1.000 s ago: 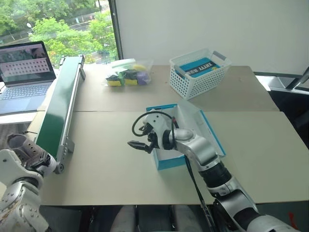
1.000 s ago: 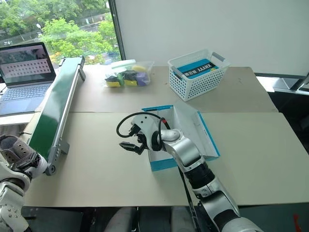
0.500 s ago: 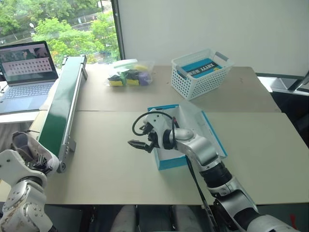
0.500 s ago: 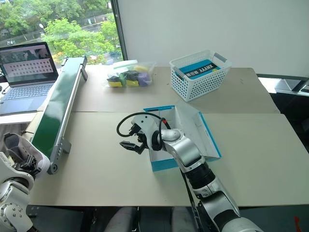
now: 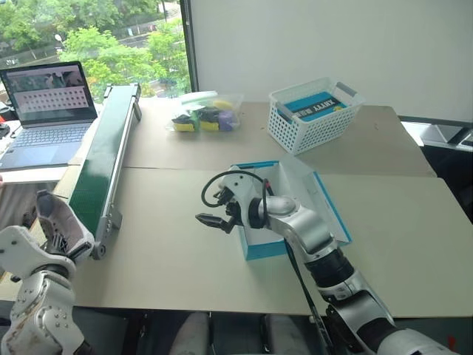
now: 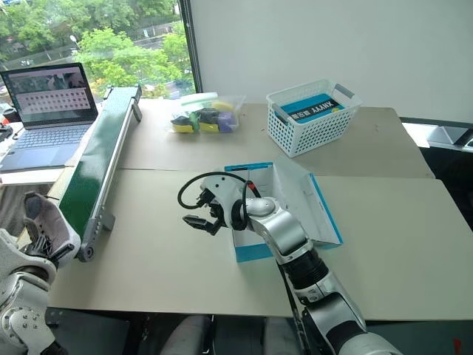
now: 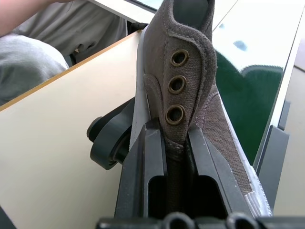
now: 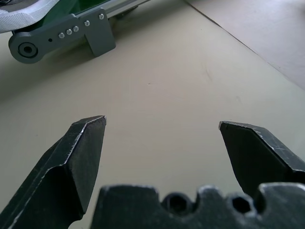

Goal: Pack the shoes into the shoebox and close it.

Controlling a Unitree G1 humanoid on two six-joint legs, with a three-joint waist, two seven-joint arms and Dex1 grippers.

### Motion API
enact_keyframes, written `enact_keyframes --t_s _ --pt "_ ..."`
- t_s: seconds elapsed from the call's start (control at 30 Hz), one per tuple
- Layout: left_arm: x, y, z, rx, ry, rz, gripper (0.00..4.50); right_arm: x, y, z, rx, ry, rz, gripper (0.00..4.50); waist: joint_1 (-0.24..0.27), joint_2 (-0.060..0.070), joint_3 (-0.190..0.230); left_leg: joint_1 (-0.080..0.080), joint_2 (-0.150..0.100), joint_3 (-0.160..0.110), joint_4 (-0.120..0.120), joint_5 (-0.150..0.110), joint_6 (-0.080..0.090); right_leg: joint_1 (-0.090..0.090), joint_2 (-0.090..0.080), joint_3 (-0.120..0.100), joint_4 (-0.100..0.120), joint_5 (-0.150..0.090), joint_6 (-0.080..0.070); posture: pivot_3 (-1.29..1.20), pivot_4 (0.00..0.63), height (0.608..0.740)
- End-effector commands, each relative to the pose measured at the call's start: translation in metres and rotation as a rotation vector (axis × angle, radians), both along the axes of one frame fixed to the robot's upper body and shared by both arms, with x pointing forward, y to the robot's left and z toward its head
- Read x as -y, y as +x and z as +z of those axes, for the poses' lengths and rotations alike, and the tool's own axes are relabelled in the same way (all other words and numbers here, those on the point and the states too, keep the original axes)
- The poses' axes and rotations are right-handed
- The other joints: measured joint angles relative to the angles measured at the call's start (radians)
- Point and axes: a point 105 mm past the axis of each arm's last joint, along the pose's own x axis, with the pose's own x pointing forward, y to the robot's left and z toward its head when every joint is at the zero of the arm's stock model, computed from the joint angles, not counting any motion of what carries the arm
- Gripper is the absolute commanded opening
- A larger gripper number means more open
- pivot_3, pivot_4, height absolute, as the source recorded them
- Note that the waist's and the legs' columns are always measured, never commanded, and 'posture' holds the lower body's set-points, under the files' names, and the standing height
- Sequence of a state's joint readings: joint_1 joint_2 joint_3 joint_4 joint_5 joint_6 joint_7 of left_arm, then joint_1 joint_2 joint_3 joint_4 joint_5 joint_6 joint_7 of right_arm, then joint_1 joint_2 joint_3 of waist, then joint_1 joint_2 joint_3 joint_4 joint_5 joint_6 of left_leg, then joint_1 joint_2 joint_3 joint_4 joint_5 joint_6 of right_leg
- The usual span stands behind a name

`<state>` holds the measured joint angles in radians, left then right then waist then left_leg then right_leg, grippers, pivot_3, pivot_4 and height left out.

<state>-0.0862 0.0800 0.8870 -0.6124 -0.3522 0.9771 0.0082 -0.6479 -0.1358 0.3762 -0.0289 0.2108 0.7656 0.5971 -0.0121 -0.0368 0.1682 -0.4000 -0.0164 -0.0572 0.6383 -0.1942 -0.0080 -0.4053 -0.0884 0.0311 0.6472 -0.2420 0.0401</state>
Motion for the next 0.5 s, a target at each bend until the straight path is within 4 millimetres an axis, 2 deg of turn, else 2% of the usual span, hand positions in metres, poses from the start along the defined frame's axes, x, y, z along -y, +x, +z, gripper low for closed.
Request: enact_keyframes --t_s 0.03,0.1,0.13,0.2,0.27,0.33,0.37,0.43,0.5 --pt "0.014 0.009 0.050 0.250 0.077 -0.069 0.02 0.003 0.009 0.021 0.046 0.066 -0.031 4.50 -0.007 -0.001 0.000 -0.001 0.000 0.000 0.000 0.000 0.000 0.000 0.000 0.000 -0.001 0.000 0.000 0.00 0.150 0.725" --pt "0.033 0.015 0.066 0.343 0.067 -0.164 0.02 0.003 0.012 0.025 -0.010 0.120 -0.056 4.50 -0.009 -0.001 0.000 -0.002 0.000 0.000 0.000 -0.001 0.000 -0.001 0.000 0.000 -0.001 0.000 0.000 0.00 0.150 0.725" --pt "0.050 0.021 0.068 0.366 0.043 -0.254 0.02 0.003 0.014 0.030 -0.089 0.183 -0.071 4.50 -0.009 -0.001 0.000 -0.003 0.000 0.000 0.000 -0.001 0.000 -0.002 0.000 0.000 -0.001 0.000 0.000 0.00 0.150 0.725" --pt "0.086 0.030 0.061 0.353 -0.015 -0.449 0.02 0.000 0.017 0.053 -0.315 0.404 -0.078 4.50 -0.009 -0.001 0.000 -0.006 0.000 0.000 0.000 -0.001 0.000 -0.004 0.000 0.000 -0.001 0.000 0.000 0.00 0.150 0.725" --pt "0.112 0.034 0.055 0.348 -0.070 -0.580 0.02 -0.001 0.016 0.066 -0.496 0.517 -0.031 4.50 -0.012 -0.001 0.000 -0.006 0.001 0.000 0.000 -0.001 0.000 -0.005 0.000 0.001 0.000 0.000 0.000 0.00 0.150 0.725" --pt "0.133 0.036 0.055 0.356 -0.106 -0.687 0.02 0.000 0.016 0.070 -0.636 0.550 -0.006 4.50 -0.006 -0.001 0.001 -0.006 0.000 0.000 0.000 -0.001 0.001 -0.005 0.000 0.002 0.000 0.000 0.000 0.00 0.150 0.725" --pt "0.155 0.038 0.055 0.359 -0.138 -0.789 0.02 -0.001 0.013 0.073 -0.715 0.556 0.033 4.50 -0.005 -0.001 0.000 -0.006 0.000 0.000 0.000 -0.001 0.001 -0.004 0.000 0.001 -0.001 0.000 0.000 0.00 0.150 0.725" --pt "0.182 0.040 0.054 0.354 -0.171 -0.915 0.02 -0.001 0.010 0.081 -0.793 0.563 0.083 4.50 -0.006 0.000 0.001 -0.006 0.001 0.000 0.000 -0.002 0.001 -0.004 0.000 0.000 -0.002 0.000 0.000 0.00 0.150 0.725" --pt "0.192 0.042 0.053 0.345 -0.179 -0.963 0.02 -0.001 0.010 0.087 -0.814 0.566 0.096 4.50 -0.007 0.001 0.001 -0.006 0.001 0.001 0.000 -0.002 0.002 -0.005 0.000 0.001 -0.001 0.000 -0.001 0.00 0.150 0.725"
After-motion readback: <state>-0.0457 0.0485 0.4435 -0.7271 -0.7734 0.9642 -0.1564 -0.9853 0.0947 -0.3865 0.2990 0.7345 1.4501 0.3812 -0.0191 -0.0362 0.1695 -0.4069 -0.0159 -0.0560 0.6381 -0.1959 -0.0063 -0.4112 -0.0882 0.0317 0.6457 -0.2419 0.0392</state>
